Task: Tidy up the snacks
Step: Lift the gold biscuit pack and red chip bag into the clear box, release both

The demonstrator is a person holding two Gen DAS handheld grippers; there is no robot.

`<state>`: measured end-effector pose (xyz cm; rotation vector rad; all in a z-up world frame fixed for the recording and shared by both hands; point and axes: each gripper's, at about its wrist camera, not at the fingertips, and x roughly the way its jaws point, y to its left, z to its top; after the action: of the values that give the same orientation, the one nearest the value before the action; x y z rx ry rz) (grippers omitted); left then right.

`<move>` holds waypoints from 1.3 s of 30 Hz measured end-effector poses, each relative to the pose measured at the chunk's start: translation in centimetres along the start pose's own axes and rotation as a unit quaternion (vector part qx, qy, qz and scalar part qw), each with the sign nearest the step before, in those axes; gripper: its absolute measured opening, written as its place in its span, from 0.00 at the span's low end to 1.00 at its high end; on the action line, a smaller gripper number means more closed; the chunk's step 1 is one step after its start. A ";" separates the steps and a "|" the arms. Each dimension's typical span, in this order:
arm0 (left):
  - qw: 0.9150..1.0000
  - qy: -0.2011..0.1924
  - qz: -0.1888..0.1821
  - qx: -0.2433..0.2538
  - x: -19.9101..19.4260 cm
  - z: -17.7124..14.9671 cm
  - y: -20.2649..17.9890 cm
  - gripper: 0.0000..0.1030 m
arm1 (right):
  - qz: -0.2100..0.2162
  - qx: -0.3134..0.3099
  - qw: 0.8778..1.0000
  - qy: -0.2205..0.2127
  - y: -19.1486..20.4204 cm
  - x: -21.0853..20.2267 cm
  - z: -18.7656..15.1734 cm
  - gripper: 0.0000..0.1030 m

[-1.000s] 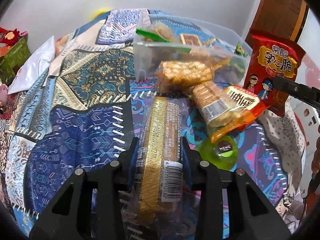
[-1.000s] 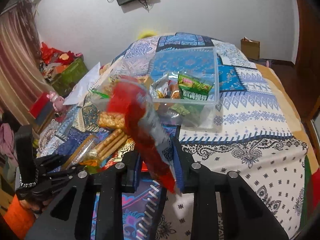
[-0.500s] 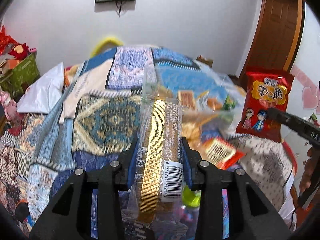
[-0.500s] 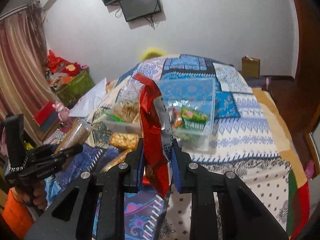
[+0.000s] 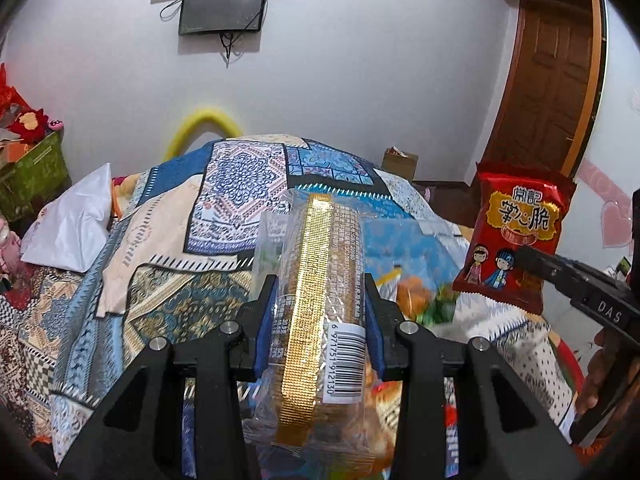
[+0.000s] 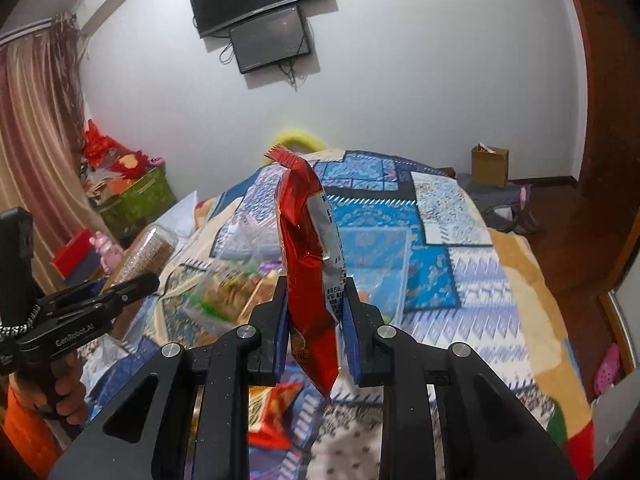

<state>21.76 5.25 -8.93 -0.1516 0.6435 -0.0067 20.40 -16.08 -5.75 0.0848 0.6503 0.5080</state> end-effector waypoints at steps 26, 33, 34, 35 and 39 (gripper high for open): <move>0.998 0.058 0.030 -0.021 12.6 1.4 0.1 0.38 | -0.041 -0.037 0.996 0.064 -1.4 7.9 0.9 0.21; 0.997 0.059 0.036 -0.028 12.6 1.3 0.0 0.45 | -0.048 -0.051 0.994 0.078 -0.9 8.3 1.0 0.25; 0.997 0.057 0.040 -0.022 12.4 1.2 -0.1 0.46 | -0.049 -0.052 0.994 0.082 -0.9 8.1 1.0 0.28; 0.997 0.056 0.044 -0.014 12.1 1.2 -0.2 0.48 | -0.050 -0.051 0.994 0.083 -0.9 8.2 1.0 0.31; 0.998 0.050 0.041 -0.016 10.5 1.3 -0.1 0.52 | -0.052 -0.045 0.994 0.080 -1.1 7.4 1.0 0.41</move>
<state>30.94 4.79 -14.15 -0.1569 0.7504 0.0761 26.48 -13.40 -9.35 -0.0747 0.7831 0.4460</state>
